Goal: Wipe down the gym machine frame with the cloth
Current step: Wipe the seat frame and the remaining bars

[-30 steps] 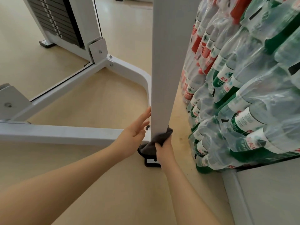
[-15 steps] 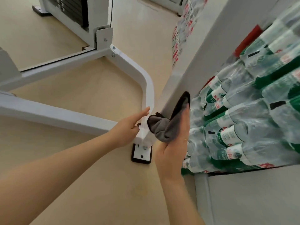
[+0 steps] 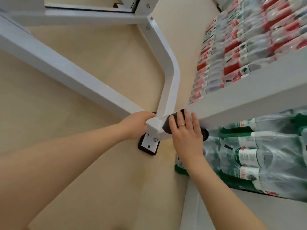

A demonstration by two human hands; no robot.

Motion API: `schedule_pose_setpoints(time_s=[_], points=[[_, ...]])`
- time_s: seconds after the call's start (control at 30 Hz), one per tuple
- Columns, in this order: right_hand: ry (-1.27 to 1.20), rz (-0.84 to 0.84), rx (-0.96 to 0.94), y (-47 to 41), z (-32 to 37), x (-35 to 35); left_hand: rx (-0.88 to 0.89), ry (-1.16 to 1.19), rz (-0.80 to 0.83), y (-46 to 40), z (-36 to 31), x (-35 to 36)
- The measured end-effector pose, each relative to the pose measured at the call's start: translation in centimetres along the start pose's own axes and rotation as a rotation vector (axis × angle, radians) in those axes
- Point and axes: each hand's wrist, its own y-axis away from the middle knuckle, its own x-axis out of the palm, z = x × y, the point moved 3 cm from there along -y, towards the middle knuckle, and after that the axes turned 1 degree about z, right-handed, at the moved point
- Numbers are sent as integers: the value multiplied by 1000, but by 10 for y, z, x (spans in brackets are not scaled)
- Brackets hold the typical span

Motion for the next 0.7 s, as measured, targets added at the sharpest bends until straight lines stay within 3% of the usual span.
schedule_pose_setpoints(time_s=[0.1,0.17,0.23,0.3,0.47,0.6,0.7], points=[[61,-139,-54,-19,-4,-16,15,9,34,-14,6,14],[150,34,-125,-30,-4,-11,-5,36,34,-20,5,21],[155,353,-221,-32,1,10,-25,94,53,-24,4,31],[211,464,-276,-34,13,27,-81,219,73,-28,11,42],[172,442,-312,-50,33,34,-123,658,145,-32,3,60],[87,417,-296,-48,7,13,-126,811,200,-35,-14,68],[214,214,-125,-46,-48,-32,-164,786,210,-36,-22,66]])
